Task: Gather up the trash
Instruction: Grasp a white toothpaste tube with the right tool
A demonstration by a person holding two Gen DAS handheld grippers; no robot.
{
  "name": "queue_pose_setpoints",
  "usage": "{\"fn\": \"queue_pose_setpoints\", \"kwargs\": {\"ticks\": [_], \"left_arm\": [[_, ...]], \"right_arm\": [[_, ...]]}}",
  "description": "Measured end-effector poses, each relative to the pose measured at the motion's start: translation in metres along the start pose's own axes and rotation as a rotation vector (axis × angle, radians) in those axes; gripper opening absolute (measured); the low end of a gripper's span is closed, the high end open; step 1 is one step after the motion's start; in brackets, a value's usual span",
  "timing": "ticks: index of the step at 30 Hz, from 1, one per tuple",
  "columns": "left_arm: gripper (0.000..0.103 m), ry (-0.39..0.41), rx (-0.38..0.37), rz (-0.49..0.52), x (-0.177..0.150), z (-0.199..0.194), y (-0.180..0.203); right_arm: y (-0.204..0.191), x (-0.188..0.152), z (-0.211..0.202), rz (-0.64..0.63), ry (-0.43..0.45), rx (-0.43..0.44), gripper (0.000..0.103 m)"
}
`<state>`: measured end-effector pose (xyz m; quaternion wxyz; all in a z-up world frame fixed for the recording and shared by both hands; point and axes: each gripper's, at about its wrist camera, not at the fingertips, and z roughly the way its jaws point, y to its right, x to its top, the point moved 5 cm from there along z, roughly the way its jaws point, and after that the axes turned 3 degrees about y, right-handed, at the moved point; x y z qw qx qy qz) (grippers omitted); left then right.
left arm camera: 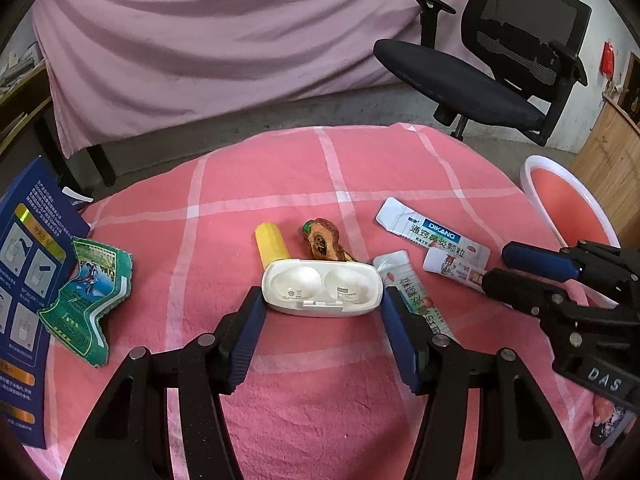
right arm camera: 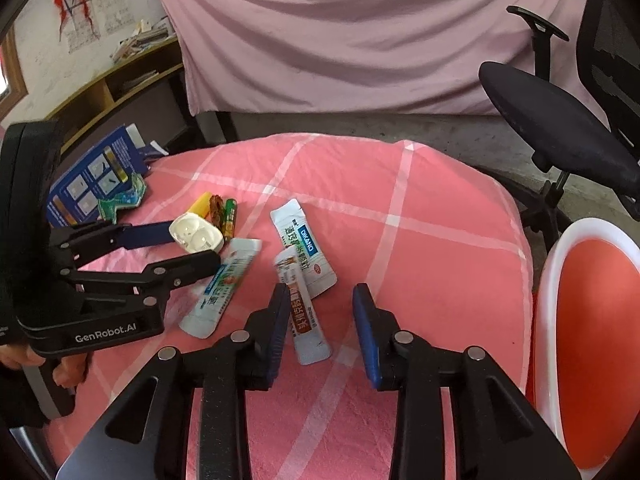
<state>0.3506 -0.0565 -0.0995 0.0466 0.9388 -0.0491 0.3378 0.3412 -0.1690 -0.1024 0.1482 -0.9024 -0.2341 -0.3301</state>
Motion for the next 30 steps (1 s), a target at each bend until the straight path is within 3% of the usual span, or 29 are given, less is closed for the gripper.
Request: {"fn": "queue_pose_setpoints", "kwargs": {"ticks": [6,11,19,25,30], "left_arm": [[0.052,0.014,-0.014,-0.023,-0.002,-0.004,-0.004],[0.052,0.032,-0.030,-0.042,-0.010,-0.016,-0.012],[0.052,0.054,-0.030,-0.078,-0.017,-0.029,-0.015],[0.052,0.105,-0.009,-0.125,-0.024,-0.046,-0.021],[0.052,0.217,0.011,-0.153,-0.024,-0.070,-0.024]], "right_arm": [[-0.014,-0.001,0.001,-0.074,-0.006,0.012,0.030],[-0.009,-0.004,0.010,-0.052,-0.055,0.039,0.028],[-0.006,-0.005,0.009,-0.034,-0.056,0.036,0.012],[-0.017,-0.003,-0.001,-0.089,0.001,0.014,0.011],[-0.021,0.002,-0.028,-0.118,0.144,-0.025,0.011]]}}
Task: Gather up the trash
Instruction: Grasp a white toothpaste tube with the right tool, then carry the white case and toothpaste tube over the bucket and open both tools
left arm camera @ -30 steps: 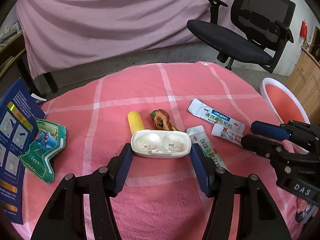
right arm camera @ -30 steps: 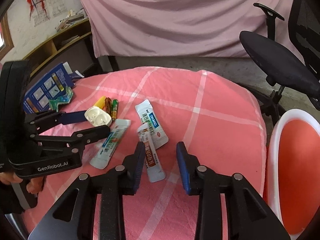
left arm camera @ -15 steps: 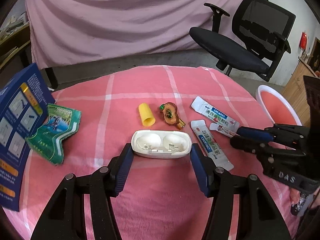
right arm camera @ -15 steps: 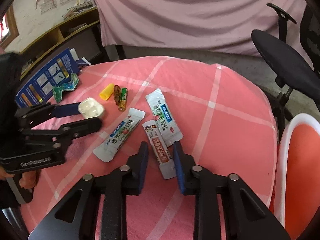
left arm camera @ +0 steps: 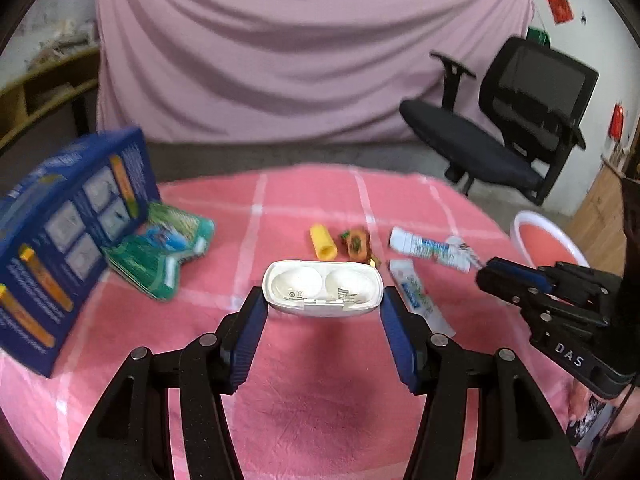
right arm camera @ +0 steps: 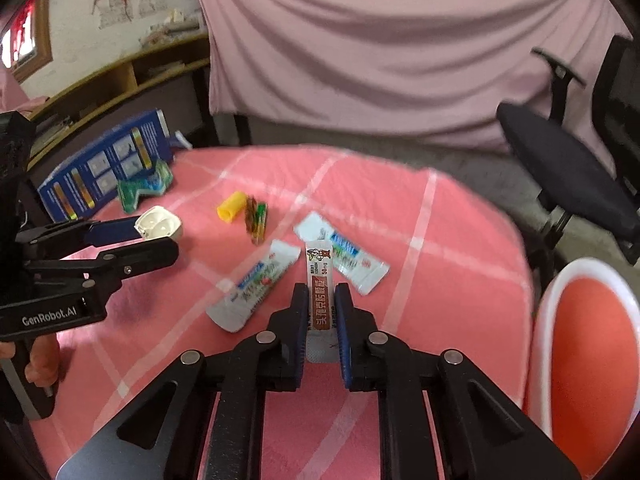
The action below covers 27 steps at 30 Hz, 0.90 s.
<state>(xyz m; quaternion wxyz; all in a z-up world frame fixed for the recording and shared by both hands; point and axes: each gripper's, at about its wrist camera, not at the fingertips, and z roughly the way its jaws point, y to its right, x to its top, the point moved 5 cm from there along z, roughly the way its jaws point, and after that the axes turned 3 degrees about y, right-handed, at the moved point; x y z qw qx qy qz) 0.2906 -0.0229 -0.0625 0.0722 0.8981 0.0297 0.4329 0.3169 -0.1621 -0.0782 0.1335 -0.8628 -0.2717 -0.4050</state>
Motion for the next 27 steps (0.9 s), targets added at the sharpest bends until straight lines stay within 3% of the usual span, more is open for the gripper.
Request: {"fn": "queue_pose_setpoints", "kwargs": {"ticks": [8,15,20,27], "left_arm": [[0.052,0.276,-0.025,0.041,0.027,-0.046,0.039],[0.052,0.464,-0.091,0.136,0.052,-0.072,0.094],[0.052,0.514,-0.164,0.206,0.061,-0.073,0.144],[0.052,0.497,-0.265,0.279,0.068,-0.055,0.210]], "right_arm": [[0.012,0.012,-0.077,0.036,0.395,-0.051,0.012],[0.040,0.014,-0.135,0.067,0.636,-0.180,0.012],[0.077,0.007,-0.165,0.130,0.722,-0.242,0.012],[0.131,-0.019,-0.187,0.252,0.717,-0.349,0.012]]}}
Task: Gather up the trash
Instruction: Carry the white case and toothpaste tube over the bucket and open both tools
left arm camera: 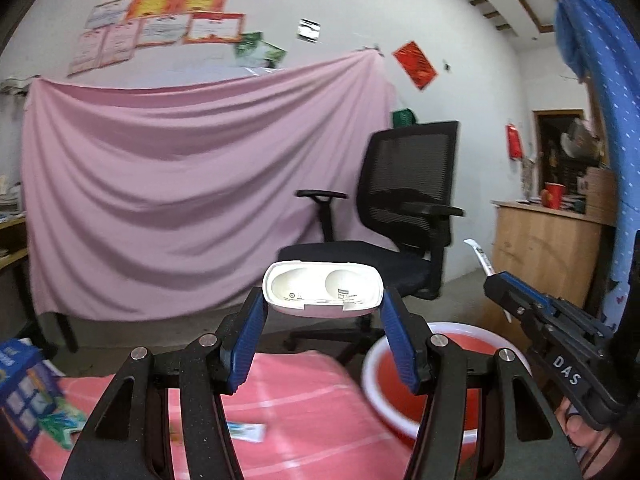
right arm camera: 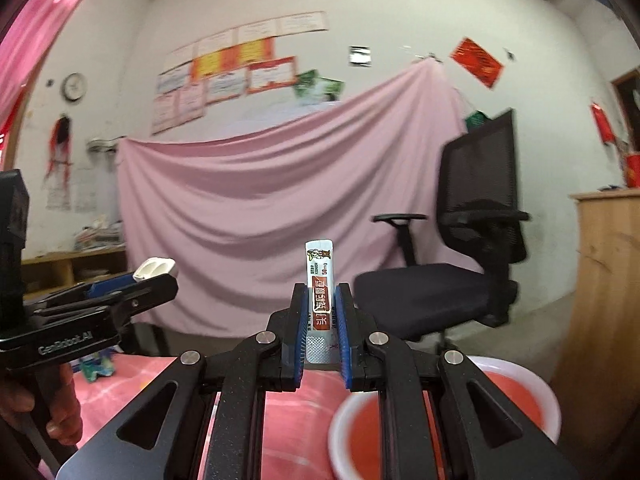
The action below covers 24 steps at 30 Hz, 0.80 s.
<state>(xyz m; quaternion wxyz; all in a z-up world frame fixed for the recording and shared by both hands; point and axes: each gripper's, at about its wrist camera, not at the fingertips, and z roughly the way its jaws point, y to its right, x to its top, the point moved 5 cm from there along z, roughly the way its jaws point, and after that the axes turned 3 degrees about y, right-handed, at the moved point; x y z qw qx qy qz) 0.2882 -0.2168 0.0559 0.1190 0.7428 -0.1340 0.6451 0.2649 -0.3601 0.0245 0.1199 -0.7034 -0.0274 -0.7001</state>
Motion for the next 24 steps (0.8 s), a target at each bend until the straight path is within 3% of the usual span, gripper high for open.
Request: {"fn": "queue_pose_setpoints", "kwargs": {"ticks": [10,24], "left_arm": [[0.052,-0.179,-0.146,-0.006,-0.013,0.059,0.073],[0.053,-0.493,-0.255,-0.092,-0.057,0.108,0.097]], "right_arm": [[0.066,-0.015,-0.002,0.127,-0.094,-0.124,0.012],[0.109,-0.046,0.012,0.285,-0.258,-0.196,0.013]]}}
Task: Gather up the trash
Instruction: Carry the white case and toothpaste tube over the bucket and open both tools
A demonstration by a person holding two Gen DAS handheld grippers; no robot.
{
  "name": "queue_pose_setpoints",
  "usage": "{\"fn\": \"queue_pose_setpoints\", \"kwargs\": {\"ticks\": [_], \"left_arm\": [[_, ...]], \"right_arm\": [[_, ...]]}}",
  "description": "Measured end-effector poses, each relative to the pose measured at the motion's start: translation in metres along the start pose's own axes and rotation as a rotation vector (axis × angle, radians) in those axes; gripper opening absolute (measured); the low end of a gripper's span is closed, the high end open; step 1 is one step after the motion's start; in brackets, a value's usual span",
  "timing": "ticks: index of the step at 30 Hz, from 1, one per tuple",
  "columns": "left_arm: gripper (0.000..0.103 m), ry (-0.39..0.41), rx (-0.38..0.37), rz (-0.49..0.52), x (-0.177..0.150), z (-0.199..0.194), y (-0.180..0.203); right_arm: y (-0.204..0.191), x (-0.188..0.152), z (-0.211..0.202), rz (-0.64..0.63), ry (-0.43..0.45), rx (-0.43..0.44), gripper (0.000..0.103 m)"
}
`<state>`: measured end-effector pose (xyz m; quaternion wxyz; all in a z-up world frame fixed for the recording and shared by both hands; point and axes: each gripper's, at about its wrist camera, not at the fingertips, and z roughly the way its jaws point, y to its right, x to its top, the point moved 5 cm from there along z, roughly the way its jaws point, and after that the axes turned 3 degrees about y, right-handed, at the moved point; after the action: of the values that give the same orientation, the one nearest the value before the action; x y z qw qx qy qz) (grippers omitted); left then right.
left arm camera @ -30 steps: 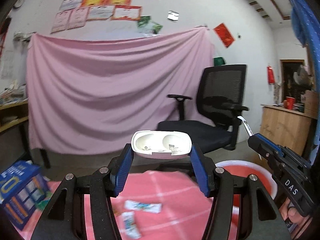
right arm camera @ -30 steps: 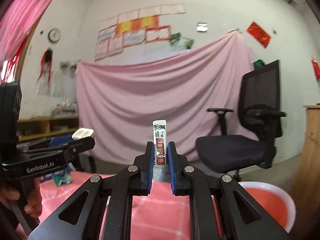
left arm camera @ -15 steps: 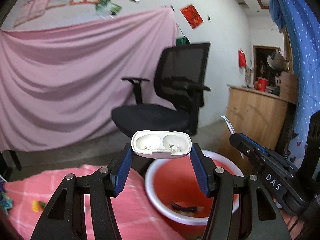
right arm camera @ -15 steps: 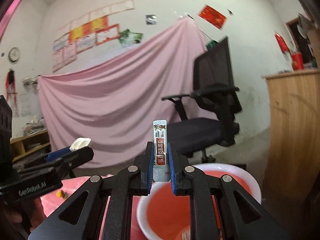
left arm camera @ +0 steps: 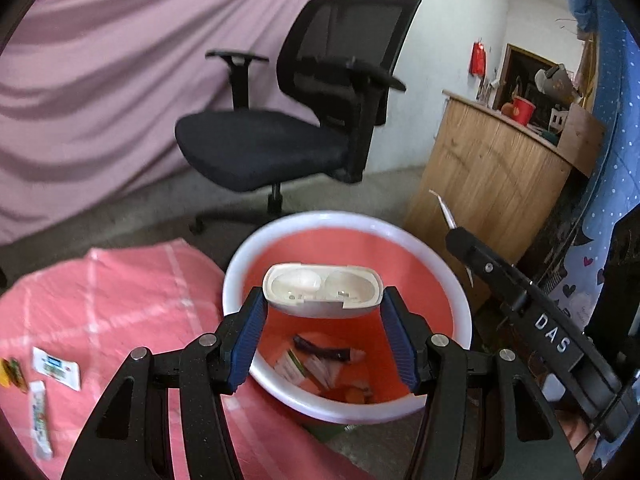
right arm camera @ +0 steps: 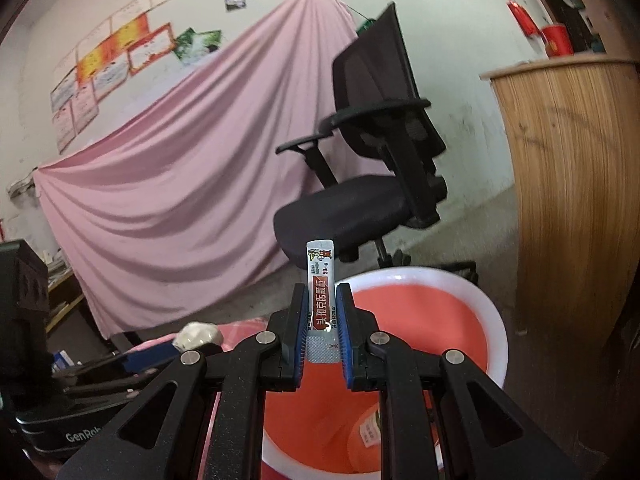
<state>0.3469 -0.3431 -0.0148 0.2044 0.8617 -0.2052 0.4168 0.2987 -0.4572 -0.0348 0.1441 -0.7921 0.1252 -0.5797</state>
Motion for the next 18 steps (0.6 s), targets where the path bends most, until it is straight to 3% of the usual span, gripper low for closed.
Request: {"fn": "queue_pose_setpoints", "kwargs": {"ticks": [6,10,14,18], "left_arm": [[0.053,-0.037,-0.013,-0.066,-0.004,0.005,-0.012],[0.054,-0.030,-0.003,-0.093,-0.004,-0.001,-0.021],[0.054,0.008,0.021,-0.113,-0.004,-0.013,-0.031],[0.061,0.071,0.071,-0.121,-0.002,-0.031,-0.043]], "right_arm": [[0.004,-0.001,0.003,0.018,-0.021,-0.012,0.013],[0.002,-0.001,0.005,0.011,-0.028,-0.013,0.028],[-0.002,0.000,0.004,-0.006,-0.020,-0.010,0.028],[-0.012,0.004,0.000,-0.029,0.007,-0.004,0.031]]}}
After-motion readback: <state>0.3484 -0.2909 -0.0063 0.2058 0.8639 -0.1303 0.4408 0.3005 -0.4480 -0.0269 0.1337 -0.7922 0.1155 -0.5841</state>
